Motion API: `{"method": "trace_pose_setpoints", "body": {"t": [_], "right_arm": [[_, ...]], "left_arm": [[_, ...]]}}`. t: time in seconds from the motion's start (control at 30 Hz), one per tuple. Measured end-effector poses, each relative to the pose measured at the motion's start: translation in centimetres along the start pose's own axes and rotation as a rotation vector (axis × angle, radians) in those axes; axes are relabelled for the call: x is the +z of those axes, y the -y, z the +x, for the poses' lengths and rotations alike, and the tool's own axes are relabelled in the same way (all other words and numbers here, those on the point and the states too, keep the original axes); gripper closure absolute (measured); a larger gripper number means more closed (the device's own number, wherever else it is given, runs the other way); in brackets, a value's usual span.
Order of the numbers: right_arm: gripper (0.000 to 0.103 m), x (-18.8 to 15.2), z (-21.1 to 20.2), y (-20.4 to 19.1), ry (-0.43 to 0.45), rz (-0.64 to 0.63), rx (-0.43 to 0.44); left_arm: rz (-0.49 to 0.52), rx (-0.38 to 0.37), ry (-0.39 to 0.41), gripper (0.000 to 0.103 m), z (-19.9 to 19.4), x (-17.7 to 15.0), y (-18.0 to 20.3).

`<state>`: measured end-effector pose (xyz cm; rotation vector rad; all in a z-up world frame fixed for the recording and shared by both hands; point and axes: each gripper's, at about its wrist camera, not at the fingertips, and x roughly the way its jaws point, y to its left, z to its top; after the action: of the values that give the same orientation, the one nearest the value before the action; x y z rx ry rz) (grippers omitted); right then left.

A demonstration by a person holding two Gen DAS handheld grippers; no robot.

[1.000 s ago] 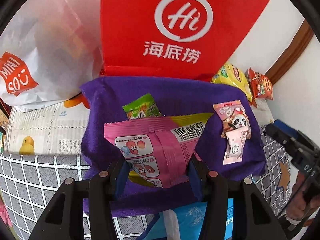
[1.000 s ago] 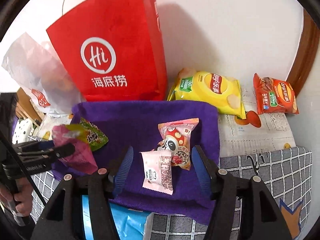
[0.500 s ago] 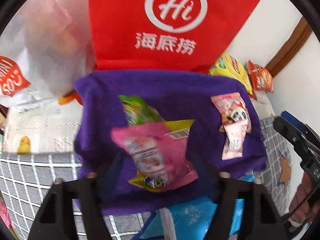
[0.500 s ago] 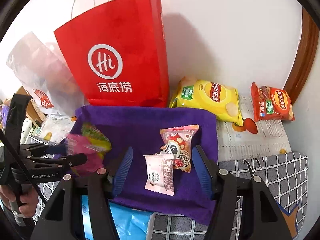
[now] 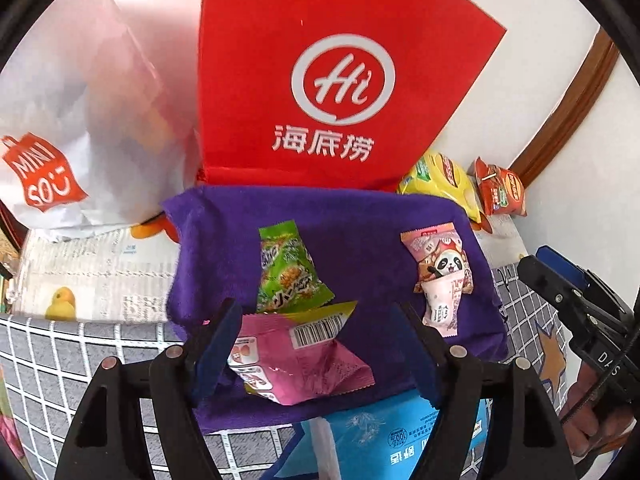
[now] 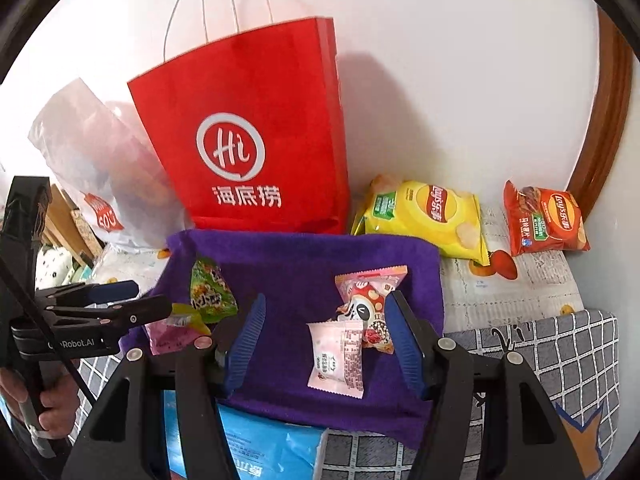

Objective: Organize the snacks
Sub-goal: 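Open the right tool to drop the candy packet while the left tool releases the pink bag on the towel, then move both tools back to the snack pile beside the blue tissue box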

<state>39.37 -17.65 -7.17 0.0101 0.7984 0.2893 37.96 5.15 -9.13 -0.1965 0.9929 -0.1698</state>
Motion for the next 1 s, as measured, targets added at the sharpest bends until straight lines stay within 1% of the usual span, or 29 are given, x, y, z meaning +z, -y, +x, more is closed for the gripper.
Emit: {"method": "trace_pose_setpoints", "body": {"t": [0.1,0.17,0.23,0.3,0.33,0.37,0.43,0.53,0.67,0.83,1.0], "right_arm": [[0.042,0.1,-0.5,-0.1,0.021,0.03,0.025],[0.042,0.1,-1.0,-0.3,0.04,0.03,0.025],[0.042,0.0,-1.7,-0.7,0.079,0.018,-0.014],[0.042,-0.3,-2.5,-1.0,0.111,0.011,-0.054],[0.042,-0.5,-2.8,-1.1,0.112,0.009,-0.063],[0.042,-0.6,-3.0,-1.2,0.092,0.004,-0.056],[0.042,-1.0,-3.4,-1.4,0.053,-0.013,-0.05],[0.042,-2.4,-5.1,-1.7,0.055,-0.035,-0.098],[0.042,-4.8,-8.0,-1.9,0.05,-0.016,-0.121],[0.042,-7.7,-11.6,-2.4,0.048,0.008,-0.149],[0.042,-10.3,-14.0,-3.2,0.064,0.004,-0.169]], "left_arm": [[0.008,-0.004,0.032,0.028,-1.3,0.0,0.2],[0.022,-0.012,0.047,0.028,-2.1,0.0,0.4],[0.049,-0.017,0.064,0.028,-3.1,0.1,0.5],[0.051,-0.008,0.085,0.028,-4.0,0.0,0.4],[0.051,0.001,0.097,0.028,-4.6,-0.1,0.3],[0.061,0.005,0.104,0.028,-4.9,-0.1,0.3],[0.106,0.02,0.123,0.028,-5.9,-0.4,0.8],[0.119,0.033,0.151,0.028,-7.2,-0.5,1.4],[0.139,-0.016,0.18,0.028,-9.1,-1.0,2.6],[0.162,-0.018,0.236,0.028,-11.6,-1.8,4.5],[0.152,-0.055,0.241,0.028,-13.7,-4.3,5.3]]}}
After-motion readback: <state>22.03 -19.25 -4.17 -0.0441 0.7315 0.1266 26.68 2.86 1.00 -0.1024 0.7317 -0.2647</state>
